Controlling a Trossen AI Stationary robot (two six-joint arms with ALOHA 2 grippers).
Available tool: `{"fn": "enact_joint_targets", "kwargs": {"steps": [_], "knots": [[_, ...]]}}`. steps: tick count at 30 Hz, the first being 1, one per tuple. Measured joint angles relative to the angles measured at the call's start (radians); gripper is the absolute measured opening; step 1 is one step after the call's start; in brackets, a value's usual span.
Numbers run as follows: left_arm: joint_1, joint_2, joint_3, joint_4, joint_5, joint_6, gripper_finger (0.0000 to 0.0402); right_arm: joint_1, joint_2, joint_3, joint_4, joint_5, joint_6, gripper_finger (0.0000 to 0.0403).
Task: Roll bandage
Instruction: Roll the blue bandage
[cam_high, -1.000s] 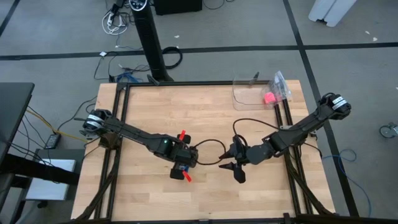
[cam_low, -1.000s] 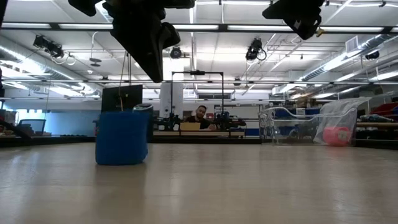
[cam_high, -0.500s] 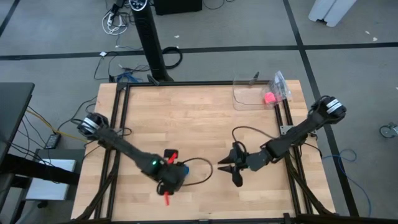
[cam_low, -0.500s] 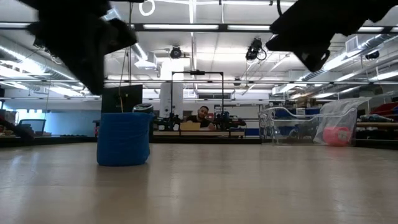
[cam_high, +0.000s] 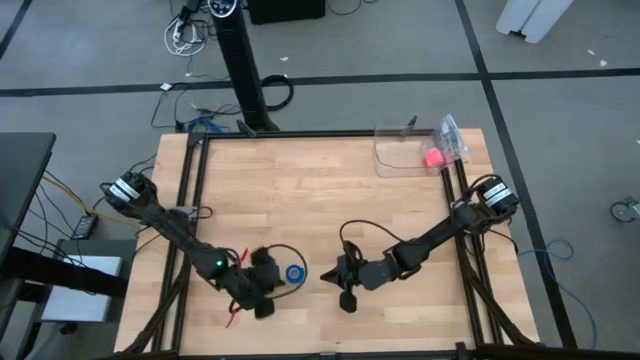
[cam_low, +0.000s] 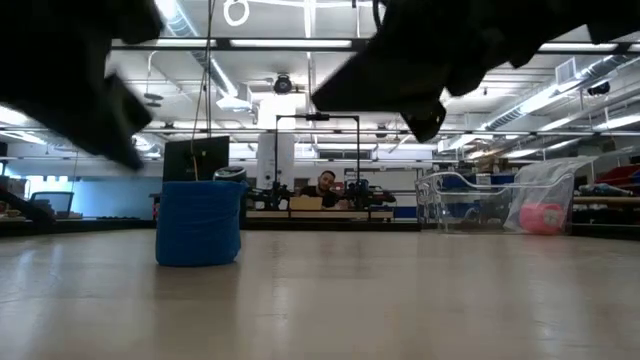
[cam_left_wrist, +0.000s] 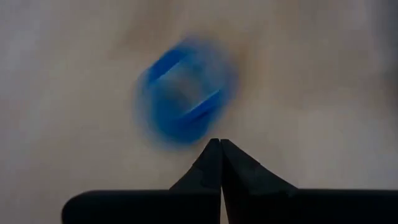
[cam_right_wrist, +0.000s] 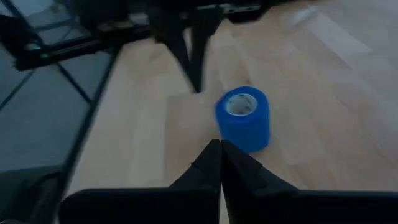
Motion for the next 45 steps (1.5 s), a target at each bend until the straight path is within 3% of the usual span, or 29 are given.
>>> {"fn": "enact_joint_targets", "kwargs": {"steps": [4,9,13,34,45], "knots": [[-0.006,0.028,-0.059,-0.042,-0.084,-0.115,0.0004,-0.027,0.036,0.020,-0.042,0.029,0.057,0.0004],[-0.001,0.039,-0.131,0.155,-0.140,-0.117,0.0005,-0.052,0.105,0.075,-0.035,0.024,0.098,0.0005],[0.005,0.040,-0.132,0.206,-0.162,-0.086,0.0006,-0.070,0.155,0.120,-0.040,0.023,0.121,0.0005],[0.037,0.113,-0.132,0.409,-0.188,0.018,0.0007,-0.110,0.165,0.137,-0.050,-0.058,0.194,0.0004],[0.049,0.146,-0.131,0.484,-0.208,0.095,0.0007,-0.111,0.118,0.136,-0.059,-0.029,0.072,0.0005]]}}
